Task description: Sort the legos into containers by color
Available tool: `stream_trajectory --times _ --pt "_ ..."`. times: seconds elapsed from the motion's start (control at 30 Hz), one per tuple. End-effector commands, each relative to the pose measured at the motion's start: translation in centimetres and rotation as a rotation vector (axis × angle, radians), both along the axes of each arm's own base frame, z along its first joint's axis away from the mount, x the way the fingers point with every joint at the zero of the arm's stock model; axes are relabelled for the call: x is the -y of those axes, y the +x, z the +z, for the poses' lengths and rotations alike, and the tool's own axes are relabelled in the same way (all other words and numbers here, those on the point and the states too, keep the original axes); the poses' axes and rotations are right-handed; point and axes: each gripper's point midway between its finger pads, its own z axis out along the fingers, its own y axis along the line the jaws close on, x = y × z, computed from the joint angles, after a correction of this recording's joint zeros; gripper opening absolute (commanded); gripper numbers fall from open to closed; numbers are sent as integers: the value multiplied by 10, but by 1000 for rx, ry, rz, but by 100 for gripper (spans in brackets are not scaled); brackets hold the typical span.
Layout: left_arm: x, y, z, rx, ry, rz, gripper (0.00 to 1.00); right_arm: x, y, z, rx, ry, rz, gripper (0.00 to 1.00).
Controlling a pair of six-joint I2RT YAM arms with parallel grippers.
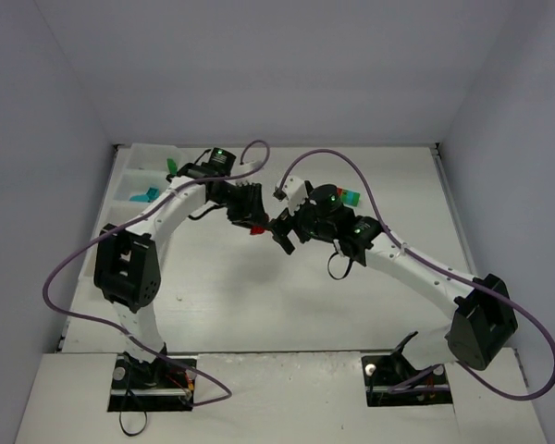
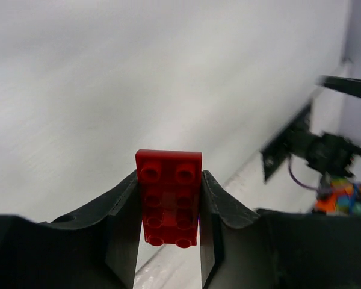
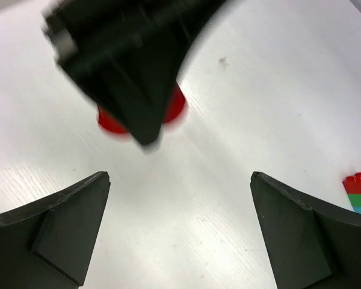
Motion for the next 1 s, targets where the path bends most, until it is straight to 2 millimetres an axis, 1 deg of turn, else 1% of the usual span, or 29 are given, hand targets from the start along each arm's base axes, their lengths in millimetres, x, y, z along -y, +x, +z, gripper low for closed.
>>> stream_trajectory --times 0.0,0.03,0.07,0.1,0.17,0.2,0.23,0.3,0.37,0.4,0.43,0.47,0.5,0.53,0.57,0.63,0.67,0.77,0.87,0.9,0.97 --pt "-80 42 29 177 187 188 0 5 22 38 82 84 -91 100" --pt "-100 48 29 188 246 236 0 7 24 38 76 92 -109 100" --pt "-131 57 27 189 319 320 0 12 28 38 70 97 -132 100" --pt "-165 69 29 235 443 423 0 14 29 37 55 109 -148 100" --pt "-208 80 32 261 552 548 0 22 34 37 47 119 -187 100" --pt "-238 84 34 259 606 640 0 25 35 35 34 126 -205 100" --pt "-264 88 35 273 687 716 0 30 37 35 35 128 -233 100" --pt "-299 91 36 266 746 821 0 41 42 31 16 139 -283 100" --pt "-325 94 35 263 798 889 2 52 45 32 11 154 -323 100" --pt "-336 95 28 241 818 908 4 63 50 33 5 171 -361 100" --pt "-342 95 26 231 838 922 7 68 52 33 6 172 -377 100" --pt "-347 95 17 204 856 928 10 80 57 33 9 171 -410 98" --pt "-352 95 13 190 863 951 11 84 57 34 -3 189 -432 97" --pt "-355 99 10 193 862 968 11 87 58 35 0 192 -440 97" --pt "-356 100 2 181 866 966 13 91 59 36 4 193 -452 96" --pt "-357 105 -3 181 866 977 14 93 58 36 7 193 -454 96" --pt "-357 107 -9 173 867 973 16 93 58 35 4 191 -454 96" --pt "-360 111 -17 156 889 974 19 93 58 33 -2 184 -456 96" --pt "-360 106 -24 121 902 976 20 96 59 33 2 178 -470 97" --pt "-360 104 -25 116 906 978 24 98 59 33 6 173 -479 97" --pt "-360 101 -25 109 906 987 26 100 60 32 6 169 -486 97"
